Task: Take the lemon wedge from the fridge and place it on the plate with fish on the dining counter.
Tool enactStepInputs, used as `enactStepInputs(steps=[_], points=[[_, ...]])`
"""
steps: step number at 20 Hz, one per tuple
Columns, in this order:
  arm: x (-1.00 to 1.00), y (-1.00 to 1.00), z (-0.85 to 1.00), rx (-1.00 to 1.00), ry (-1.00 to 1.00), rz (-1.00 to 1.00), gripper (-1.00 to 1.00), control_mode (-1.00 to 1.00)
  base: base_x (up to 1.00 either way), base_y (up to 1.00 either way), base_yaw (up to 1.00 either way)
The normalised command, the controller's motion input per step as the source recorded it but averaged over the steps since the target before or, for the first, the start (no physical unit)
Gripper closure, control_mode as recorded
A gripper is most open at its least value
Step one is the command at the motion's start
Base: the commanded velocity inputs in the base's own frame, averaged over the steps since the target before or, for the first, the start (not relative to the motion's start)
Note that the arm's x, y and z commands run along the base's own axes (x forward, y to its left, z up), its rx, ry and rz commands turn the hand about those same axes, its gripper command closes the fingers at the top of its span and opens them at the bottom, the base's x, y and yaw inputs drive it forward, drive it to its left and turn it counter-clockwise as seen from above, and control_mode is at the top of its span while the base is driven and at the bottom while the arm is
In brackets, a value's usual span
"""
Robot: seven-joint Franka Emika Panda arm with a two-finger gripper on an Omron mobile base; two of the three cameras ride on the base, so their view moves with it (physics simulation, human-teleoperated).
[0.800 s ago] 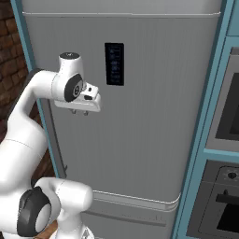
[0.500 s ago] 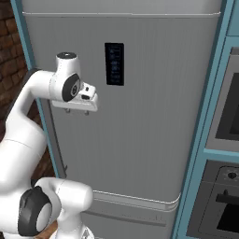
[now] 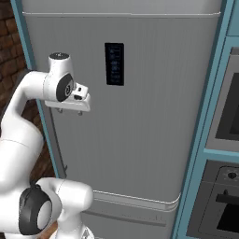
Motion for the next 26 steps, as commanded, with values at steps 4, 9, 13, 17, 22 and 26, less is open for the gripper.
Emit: enactStepInputs(steps=[4, 9, 13, 17, 22, 26], points=[[-0.74, 0.41, -0.43, 0.0, -0.02, 0.0, -1.0, -1.0, 0.0, 0.0, 0.0], [0.0, 0.65, -0.03, -0.01, -0.12, -0.01, -1.0, -1.0, 0.0, 0.0, 0.0], [0.05, -0.37, 0.05, -0.01, -0.32, 0.0, -1.0, -1.0, 0.0, 0.0, 0.0], [0.0, -0.14, 0.0, 0.0, -0.08, 0.0, -1.0, -1.0, 0.0, 0.0, 0.0], [0.0, 0.0, 0.0, 0.0, 0.0, 0.0, -1.0, -1.0, 0.0, 0.0, 0.0], [0.0, 0.05, 0.0, 0.0, 0.0, 0.0, -1.0, -1.0, 0.0, 0.0, 0.0]])
